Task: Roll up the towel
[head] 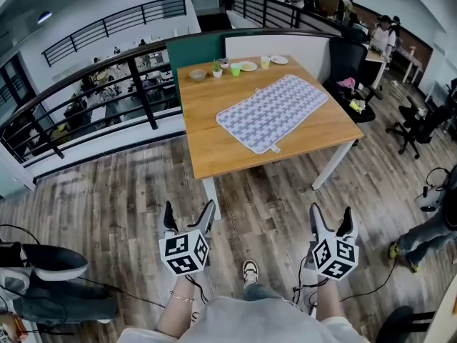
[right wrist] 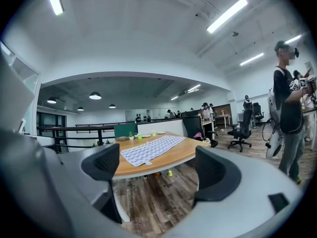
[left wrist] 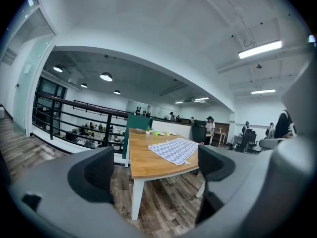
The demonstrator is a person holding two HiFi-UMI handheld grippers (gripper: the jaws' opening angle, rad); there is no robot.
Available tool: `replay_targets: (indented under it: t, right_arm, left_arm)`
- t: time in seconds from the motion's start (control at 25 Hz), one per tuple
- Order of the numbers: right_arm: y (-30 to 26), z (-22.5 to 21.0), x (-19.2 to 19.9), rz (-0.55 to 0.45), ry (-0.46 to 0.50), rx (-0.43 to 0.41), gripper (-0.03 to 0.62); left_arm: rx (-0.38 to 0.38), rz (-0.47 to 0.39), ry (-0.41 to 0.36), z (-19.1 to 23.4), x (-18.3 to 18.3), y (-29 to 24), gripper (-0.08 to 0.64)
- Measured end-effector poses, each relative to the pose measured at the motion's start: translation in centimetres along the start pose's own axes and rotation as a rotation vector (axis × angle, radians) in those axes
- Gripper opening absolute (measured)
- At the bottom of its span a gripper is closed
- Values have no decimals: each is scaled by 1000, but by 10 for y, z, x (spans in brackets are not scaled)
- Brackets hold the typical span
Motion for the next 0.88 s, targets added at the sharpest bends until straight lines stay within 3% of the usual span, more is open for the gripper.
replay_targets:
  t: [0.48, 0.88]
  right_arm:
    - [-135, -11, -20, 7, -10, -49, 468]
    - [-217, -28, -23, 31, -34, -91, 460]
  left_arm:
    - [-39, -1, 1, -8, -22, -115, 523]
    - [-77, 10, -14, -23, -33, -181, 523]
Point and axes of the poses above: the fingertips, and each gripper's own axes: y backward along the fingers, z to its left, x out of its underside, the point moved 7 cm from there along y, backward along the fingers, and after that the axes turned 4 degrees about y, right-handed, at the moved point
